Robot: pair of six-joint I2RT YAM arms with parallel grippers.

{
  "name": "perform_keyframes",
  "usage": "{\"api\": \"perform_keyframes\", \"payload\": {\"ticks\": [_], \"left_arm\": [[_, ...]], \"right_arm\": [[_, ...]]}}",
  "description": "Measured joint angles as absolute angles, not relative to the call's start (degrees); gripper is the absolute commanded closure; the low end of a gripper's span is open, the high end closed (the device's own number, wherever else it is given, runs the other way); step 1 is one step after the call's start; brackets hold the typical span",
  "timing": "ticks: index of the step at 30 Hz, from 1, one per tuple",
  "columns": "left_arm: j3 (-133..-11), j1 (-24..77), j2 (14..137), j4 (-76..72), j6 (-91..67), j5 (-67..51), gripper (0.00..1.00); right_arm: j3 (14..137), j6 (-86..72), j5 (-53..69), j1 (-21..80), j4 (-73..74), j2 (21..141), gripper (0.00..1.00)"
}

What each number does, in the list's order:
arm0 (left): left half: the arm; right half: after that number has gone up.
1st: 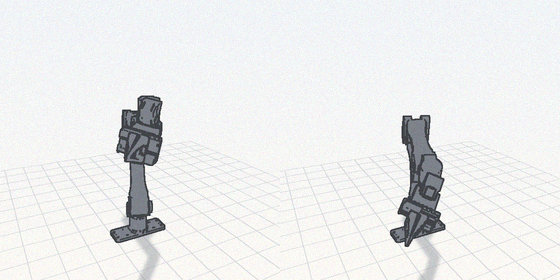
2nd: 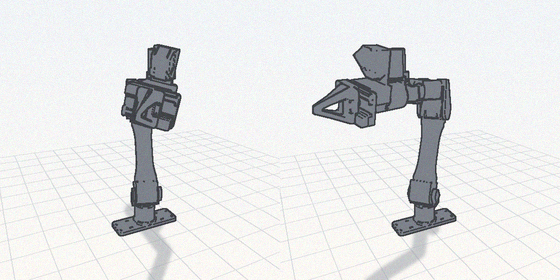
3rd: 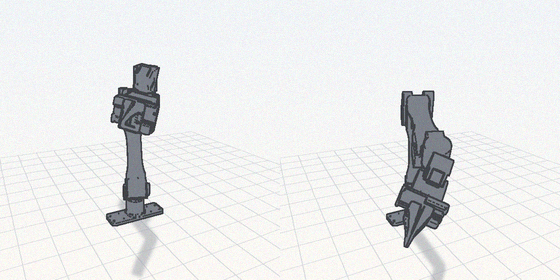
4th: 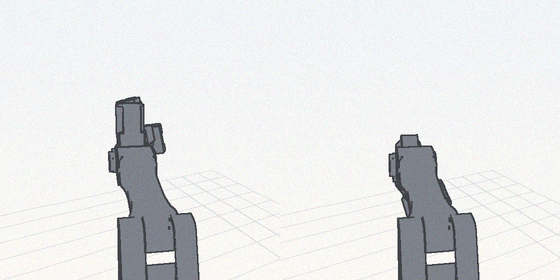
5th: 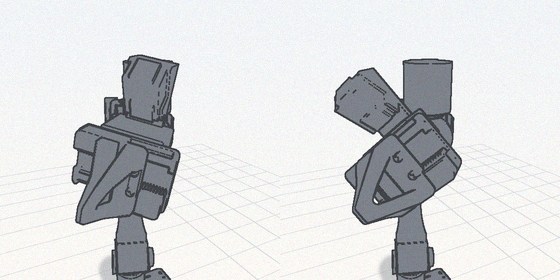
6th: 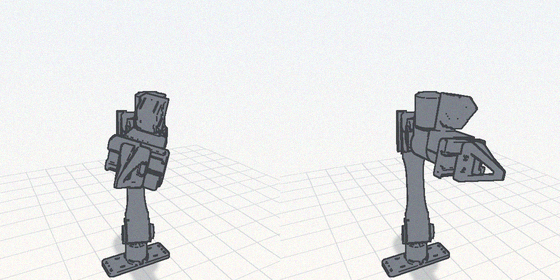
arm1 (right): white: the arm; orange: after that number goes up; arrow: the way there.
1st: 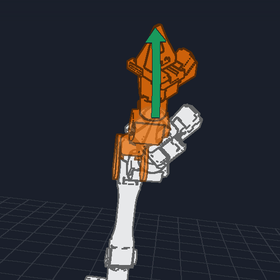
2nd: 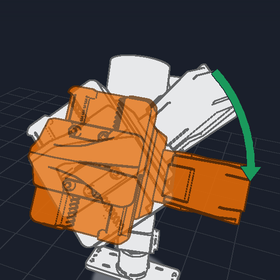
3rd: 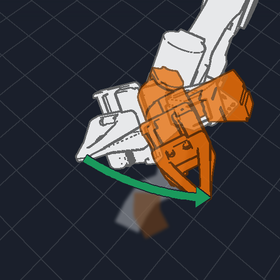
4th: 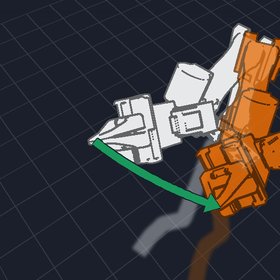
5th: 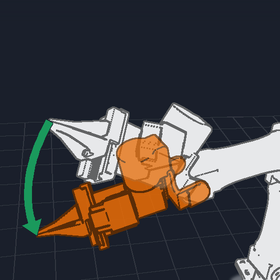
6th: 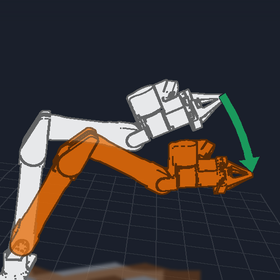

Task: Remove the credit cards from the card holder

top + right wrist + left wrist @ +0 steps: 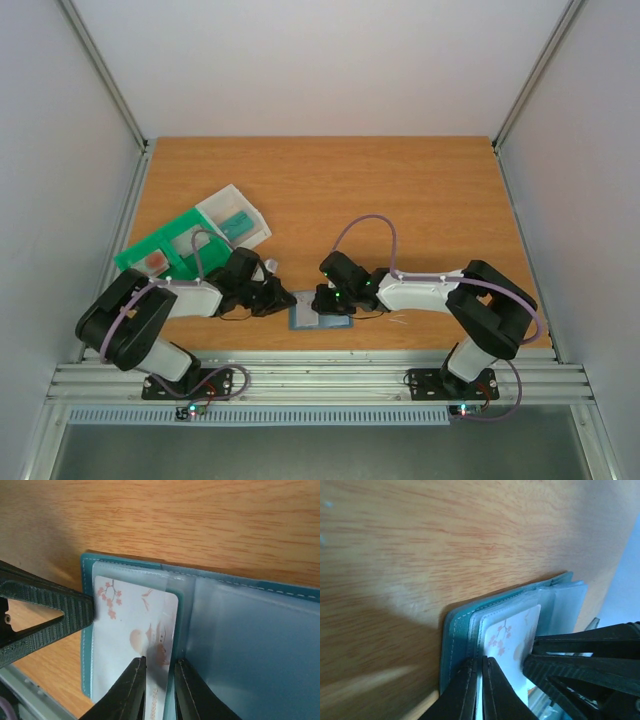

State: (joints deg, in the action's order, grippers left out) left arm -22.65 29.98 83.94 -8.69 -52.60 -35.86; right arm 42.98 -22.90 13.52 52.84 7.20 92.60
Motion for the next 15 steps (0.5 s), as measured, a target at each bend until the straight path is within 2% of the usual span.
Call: {"api": "perform_keyframes", "payload": {"ticks": [6,15], "left_arm": [[-22.06,29.63,87.07,-14.61,-54.89,-37.74,0.99],[-22.46,29.87,85.52,-11.55,-52.99,-35.68,0.99]], "right_arm": [[42.81,-22.9,12.95,52.77,7.18,93.19,0.86],[41.5,-23.03,12.32,52.77,5.39,92.86,0.97]]}}
